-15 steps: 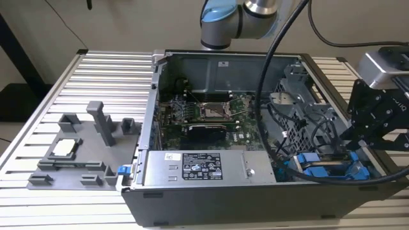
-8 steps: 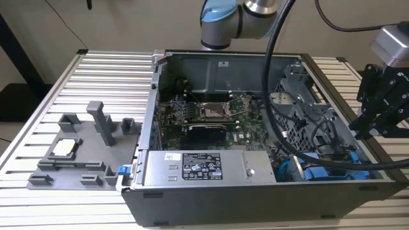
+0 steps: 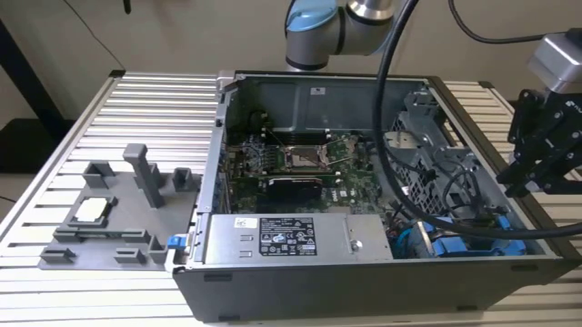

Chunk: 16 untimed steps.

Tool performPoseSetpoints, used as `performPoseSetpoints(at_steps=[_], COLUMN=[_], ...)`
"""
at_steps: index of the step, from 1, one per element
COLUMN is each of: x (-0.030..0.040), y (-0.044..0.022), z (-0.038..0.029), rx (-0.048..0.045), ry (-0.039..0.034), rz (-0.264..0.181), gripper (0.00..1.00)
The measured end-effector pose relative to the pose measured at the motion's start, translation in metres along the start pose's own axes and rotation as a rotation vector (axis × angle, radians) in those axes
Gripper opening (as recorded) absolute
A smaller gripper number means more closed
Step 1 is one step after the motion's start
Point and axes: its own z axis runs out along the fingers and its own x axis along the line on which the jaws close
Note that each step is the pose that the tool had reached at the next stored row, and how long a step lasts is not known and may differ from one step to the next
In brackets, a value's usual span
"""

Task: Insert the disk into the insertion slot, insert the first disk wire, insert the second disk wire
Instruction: 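Insert the first disk wire, then insert the second disk wire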

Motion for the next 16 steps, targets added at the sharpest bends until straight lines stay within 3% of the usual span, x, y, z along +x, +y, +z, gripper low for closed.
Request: performPoseSetpoints(at_steps=[12,16], x=[-0.0387,-0.0425], y=[0.0032,0.0094], z=[0.0038,0.0044], rx=[0.0,0.0004], ry=[-0.0001,-0.0001], rz=[0.0,0.0], gripper=[0.27,0.27])
